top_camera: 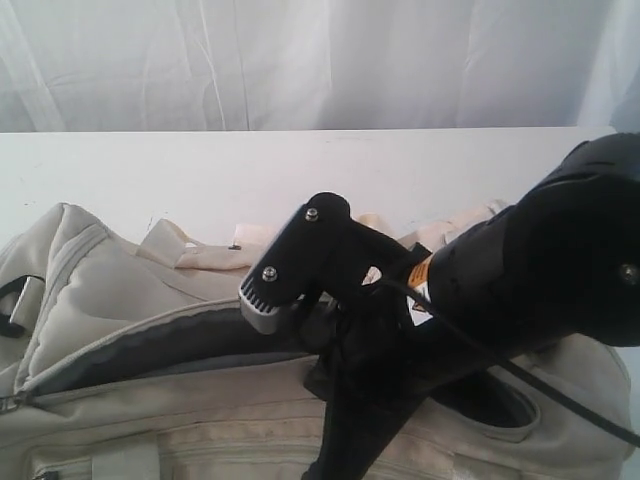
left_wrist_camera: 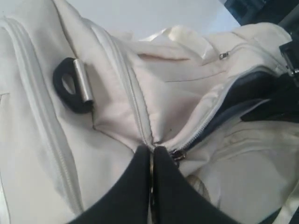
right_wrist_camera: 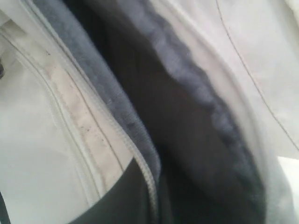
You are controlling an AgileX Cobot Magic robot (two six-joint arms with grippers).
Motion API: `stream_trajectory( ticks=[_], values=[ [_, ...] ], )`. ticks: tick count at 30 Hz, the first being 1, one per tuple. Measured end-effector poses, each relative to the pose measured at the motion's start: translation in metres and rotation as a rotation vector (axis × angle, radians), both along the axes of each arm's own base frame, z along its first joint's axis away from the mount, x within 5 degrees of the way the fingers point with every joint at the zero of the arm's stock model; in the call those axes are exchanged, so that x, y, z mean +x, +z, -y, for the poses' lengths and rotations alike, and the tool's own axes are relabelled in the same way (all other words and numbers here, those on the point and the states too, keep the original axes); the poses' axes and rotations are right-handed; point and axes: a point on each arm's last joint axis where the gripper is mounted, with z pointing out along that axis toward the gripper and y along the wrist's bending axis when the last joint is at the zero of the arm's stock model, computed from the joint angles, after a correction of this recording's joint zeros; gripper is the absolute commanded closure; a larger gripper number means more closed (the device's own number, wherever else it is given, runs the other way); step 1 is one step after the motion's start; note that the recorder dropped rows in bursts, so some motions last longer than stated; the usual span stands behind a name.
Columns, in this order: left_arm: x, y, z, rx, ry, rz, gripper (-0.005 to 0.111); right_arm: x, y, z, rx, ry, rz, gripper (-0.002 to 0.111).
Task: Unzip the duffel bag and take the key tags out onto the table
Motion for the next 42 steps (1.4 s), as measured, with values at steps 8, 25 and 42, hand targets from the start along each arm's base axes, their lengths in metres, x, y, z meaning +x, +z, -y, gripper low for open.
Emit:
stream_trajectory(
  ticks=[8,25,42],
  values=[
    [-0.002,0.009,-0.001,0.026,-0.045,0.049,0.107,-0.008,0.018,0.001,0.135,-0.036,-0.049,0.071],
    [-0.009,0.026,0.012,-0.133,-0.192,0.173,0.107,-0.035,0.035,-0.061,0.433,0.478,0.225,0.05],
    [-0.008,0.023,0.01,-0.008,-0.222,0.246,0.107,-0.056,0.017,-0.107,0.426,0.479,0.344,0.107]
  ],
)
